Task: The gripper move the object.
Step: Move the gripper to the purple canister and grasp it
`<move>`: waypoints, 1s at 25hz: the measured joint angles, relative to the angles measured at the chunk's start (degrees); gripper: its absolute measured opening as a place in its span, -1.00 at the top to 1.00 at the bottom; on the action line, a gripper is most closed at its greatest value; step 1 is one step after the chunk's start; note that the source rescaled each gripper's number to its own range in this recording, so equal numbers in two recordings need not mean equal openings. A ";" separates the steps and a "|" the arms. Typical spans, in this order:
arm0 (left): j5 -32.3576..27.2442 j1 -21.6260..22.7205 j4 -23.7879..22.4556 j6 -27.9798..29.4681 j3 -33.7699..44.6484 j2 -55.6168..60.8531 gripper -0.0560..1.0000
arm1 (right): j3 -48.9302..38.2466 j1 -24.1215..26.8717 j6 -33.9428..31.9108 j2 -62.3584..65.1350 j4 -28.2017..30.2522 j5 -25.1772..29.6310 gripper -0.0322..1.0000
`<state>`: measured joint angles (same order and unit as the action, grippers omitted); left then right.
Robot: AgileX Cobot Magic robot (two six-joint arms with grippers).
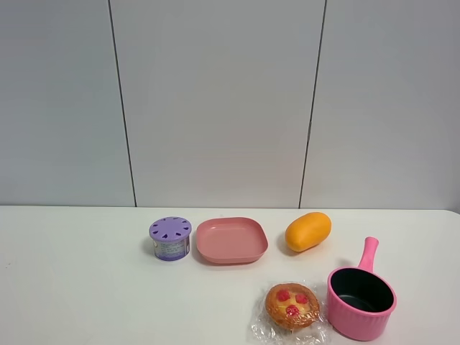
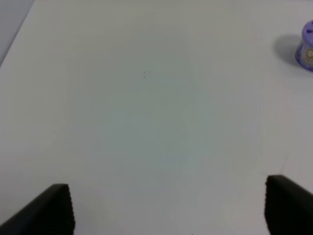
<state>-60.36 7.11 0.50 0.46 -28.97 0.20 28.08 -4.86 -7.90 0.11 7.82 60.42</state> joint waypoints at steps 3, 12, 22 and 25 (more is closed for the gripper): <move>0.00 0.00 0.00 0.00 0.00 0.00 0.38 | 0.00 0.00 0.00 0.00 0.00 0.00 -1.00; 0.06 0.00 0.00 0.00 0.00 0.00 0.38 | 0.00 0.00 0.00 0.00 0.00 0.00 -1.00; 0.28 0.00 2.57 -8.37 -17.55 -3.89 0.38 | 0.00 0.00 0.00 0.00 0.00 0.00 -1.00; -1.16 0.00 5.39 -12.78 -25.41 -10.89 0.38 | 0.00 0.00 0.00 0.00 0.00 0.00 -1.00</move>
<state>-61.52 7.11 5.89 -12.32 -54.38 -10.69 28.08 -4.86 -7.90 0.11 7.82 60.42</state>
